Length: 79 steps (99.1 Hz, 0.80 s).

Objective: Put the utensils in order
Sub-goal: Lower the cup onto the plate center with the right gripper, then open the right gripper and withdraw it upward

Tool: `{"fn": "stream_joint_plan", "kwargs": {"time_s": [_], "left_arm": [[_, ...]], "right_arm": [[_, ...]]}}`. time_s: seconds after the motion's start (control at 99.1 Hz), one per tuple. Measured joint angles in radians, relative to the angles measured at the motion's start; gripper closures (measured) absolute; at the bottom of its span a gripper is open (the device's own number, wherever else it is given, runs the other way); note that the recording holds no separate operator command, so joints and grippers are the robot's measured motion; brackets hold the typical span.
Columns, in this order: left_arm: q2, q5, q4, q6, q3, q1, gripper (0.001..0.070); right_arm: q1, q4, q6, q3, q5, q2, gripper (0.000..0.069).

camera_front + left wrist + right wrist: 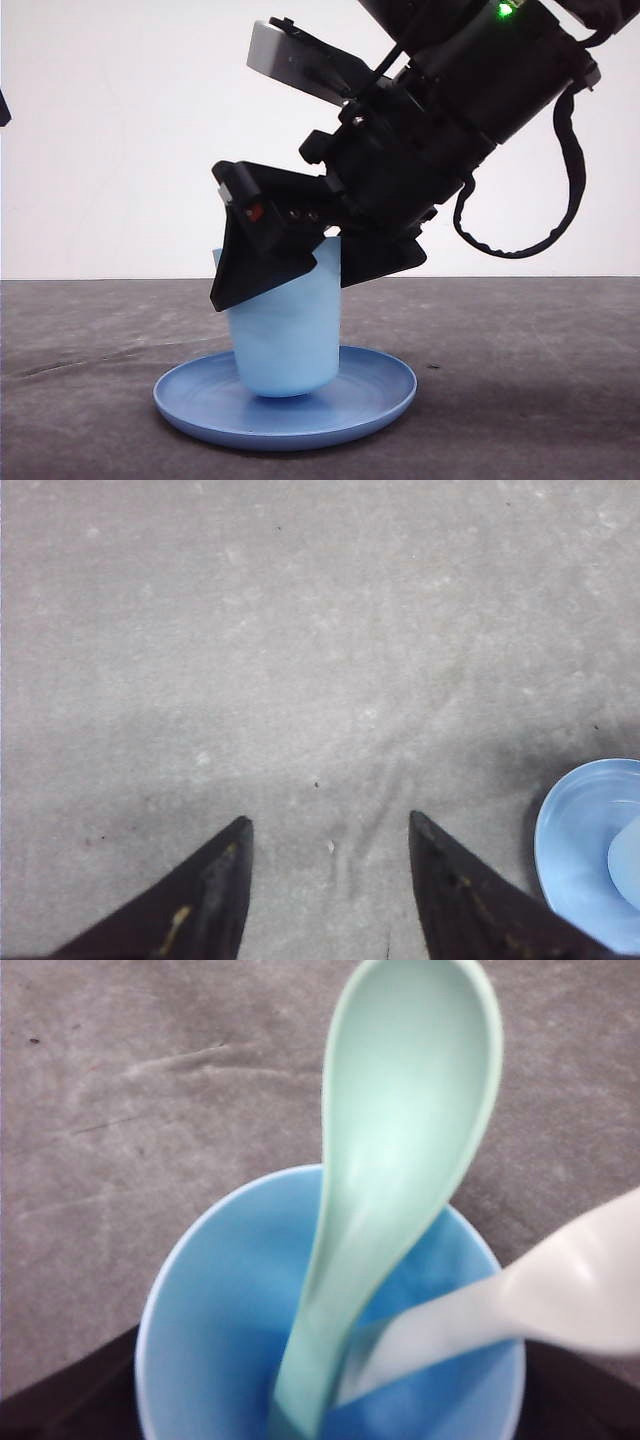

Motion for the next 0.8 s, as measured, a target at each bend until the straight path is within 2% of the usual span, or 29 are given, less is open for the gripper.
{"fn": "stream_joint_plan", "kwargs": {"time_s": [0.353, 0.525, 0.797], "left_arm": [[0.0, 0.0, 0.0, 0.0, 0.0, 0.0, 0.0415], [0.0, 0.0, 0.0, 0.0, 0.0, 0.0, 0.0415], [0.0, 0.0, -0.001, 0.0, 0.0, 0.0, 0.0415]], "right_arm": [[0.0, -0.019, 0.001, 0.0, -0.002, 0.0, 0.0012], [-0.01, -0.155, 0.001, 0.0, -0.002, -0.03, 0.0012], [-0.036, -0.389, 0.001, 0.0, 0.001, -0.216, 0.0012]]}}
